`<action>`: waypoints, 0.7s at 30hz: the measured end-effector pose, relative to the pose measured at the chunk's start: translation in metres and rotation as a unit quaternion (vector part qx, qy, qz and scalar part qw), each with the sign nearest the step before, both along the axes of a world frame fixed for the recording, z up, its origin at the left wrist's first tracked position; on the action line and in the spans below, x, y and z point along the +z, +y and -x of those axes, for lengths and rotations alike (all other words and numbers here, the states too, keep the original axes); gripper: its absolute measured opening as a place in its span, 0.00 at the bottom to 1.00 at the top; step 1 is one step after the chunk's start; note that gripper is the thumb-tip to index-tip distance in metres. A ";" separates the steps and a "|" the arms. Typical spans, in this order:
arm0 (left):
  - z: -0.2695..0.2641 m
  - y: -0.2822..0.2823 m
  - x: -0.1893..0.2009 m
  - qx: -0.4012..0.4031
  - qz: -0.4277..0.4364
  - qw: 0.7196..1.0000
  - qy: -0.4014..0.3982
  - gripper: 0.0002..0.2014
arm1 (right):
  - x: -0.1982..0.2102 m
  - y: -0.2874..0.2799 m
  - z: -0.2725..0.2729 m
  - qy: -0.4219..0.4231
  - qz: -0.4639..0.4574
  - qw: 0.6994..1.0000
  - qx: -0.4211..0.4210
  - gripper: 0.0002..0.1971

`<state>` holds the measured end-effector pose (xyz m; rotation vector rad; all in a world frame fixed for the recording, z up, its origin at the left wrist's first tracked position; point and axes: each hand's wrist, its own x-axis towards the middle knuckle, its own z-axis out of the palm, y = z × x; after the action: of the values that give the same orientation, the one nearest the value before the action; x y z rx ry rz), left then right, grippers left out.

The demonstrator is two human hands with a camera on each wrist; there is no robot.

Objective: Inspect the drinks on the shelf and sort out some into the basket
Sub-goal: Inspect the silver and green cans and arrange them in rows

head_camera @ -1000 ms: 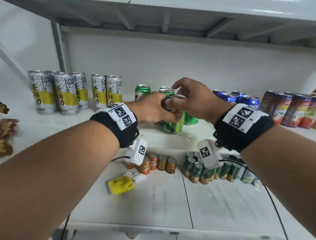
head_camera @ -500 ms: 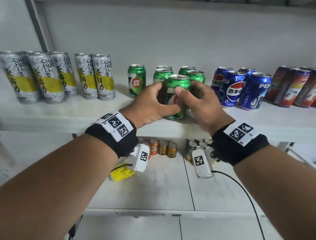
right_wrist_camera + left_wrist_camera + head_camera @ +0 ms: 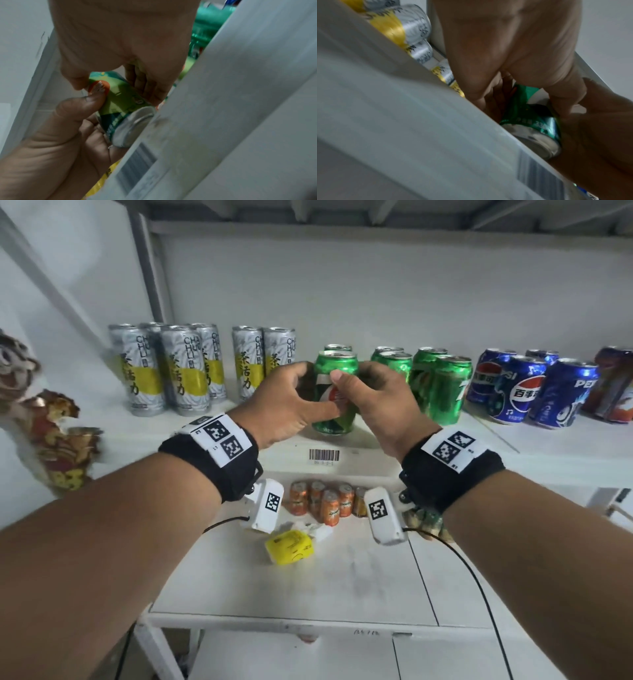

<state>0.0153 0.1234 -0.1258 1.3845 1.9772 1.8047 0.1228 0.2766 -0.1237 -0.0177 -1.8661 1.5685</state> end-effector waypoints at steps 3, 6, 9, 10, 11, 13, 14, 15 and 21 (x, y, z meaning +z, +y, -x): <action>0.014 -0.022 -0.002 0.016 -0.001 1.000 0.007 0.27 | -0.001 -0.024 0.019 0.005 0.029 0.999 0.017 0.21; 0.025 -0.037 -0.006 0.020 -0.005 0.999 0.030 0.29 | -0.007 -0.040 0.031 0.030 0.043 0.998 0.025 0.20; 0.033 -0.042 -0.015 0.018 -0.016 0.998 0.051 0.34 | -0.015 -0.044 0.033 0.035 0.003 0.999 0.020 0.25; 0.035 -0.041 -0.018 0.017 -0.021 0.998 0.056 0.35 | -0.018 -0.043 0.032 0.032 -0.016 0.999 0.020 0.27; 0.037 -0.040 -0.020 0.015 -0.025 0.998 0.061 0.36 | -0.019 -0.041 0.030 0.031 -0.030 0.999 0.024 0.29; 0.042 -0.038 -0.022 0.000 -0.023 0.998 0.057 0.37 | -0.021 -0.038 0.027 0.027 -0.049 0.998 0.027 0.30; 0.045 -0.038 -0.021 -0.010 -0.021 0.999 0.049 0.38 | -0.021 -0.037 0.027 0.024 -0.060 0.998 0.024 0.30; 0.048 -0.039 -0.022 -0.017 -0.020 0.999 0.046 0.38 | -0.021 -0.038 0.027 0.020 -0.071 0.997 0.022 0.30; 0.052 -0.038 -0.024 -0.033 0.003 0.995 0.095 0.38 | -0.021 -0.043 0.025 0.011 -0.112 0.994 0.002 0.25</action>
<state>-0.0362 0.0853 -0.1494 1.6554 1.9949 1.6932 0.0982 0.2334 -0.1450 0.1032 -2.0145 1.3486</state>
